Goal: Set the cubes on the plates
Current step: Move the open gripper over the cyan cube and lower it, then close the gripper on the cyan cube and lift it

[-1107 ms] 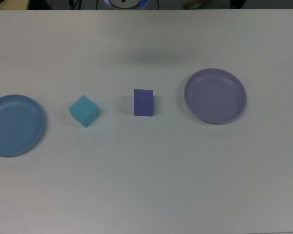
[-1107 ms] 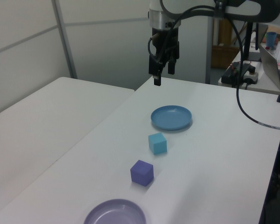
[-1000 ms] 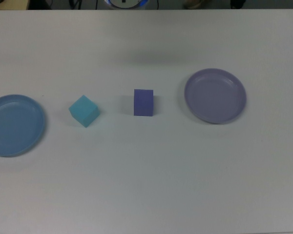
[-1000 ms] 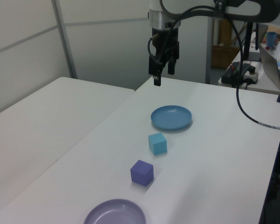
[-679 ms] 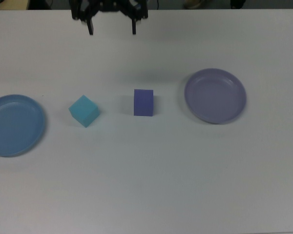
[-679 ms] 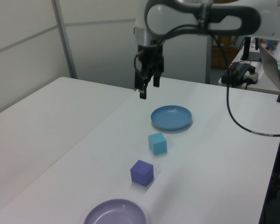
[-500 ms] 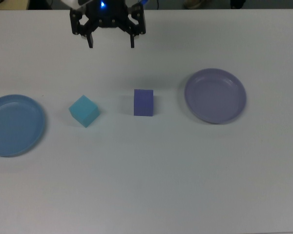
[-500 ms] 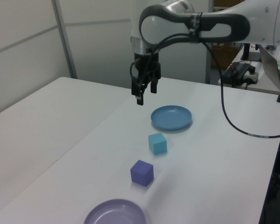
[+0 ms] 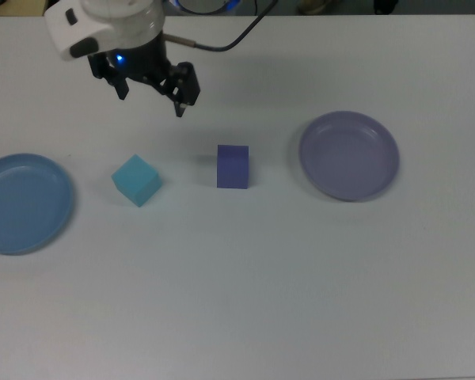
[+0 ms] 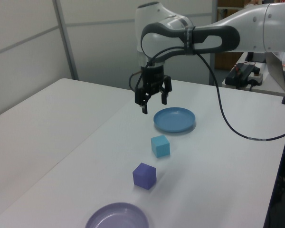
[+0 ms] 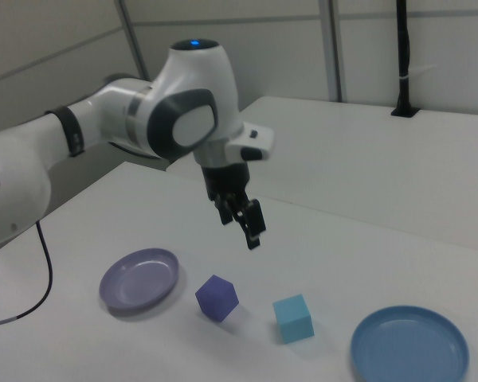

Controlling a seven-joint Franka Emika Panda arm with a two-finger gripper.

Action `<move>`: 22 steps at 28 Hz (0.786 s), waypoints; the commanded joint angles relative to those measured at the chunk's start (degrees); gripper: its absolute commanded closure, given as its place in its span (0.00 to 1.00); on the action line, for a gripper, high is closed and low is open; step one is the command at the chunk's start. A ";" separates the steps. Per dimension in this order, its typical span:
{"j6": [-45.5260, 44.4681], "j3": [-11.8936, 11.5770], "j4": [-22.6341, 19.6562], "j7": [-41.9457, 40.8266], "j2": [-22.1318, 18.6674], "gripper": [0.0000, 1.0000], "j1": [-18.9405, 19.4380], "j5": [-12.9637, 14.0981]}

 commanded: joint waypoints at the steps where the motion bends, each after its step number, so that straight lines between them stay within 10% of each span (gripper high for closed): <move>1: 1.76 -0.42 -4.33 4.13 -1.59 0.00 -1.56 1.50; 13: 12.92 -1.64 -17.87 11.00 -0.71 0.00 -3.41 -0.60; 22: 20.57 -2.44 -18.94 13.11 2.80 0.00 -4.64 -0.52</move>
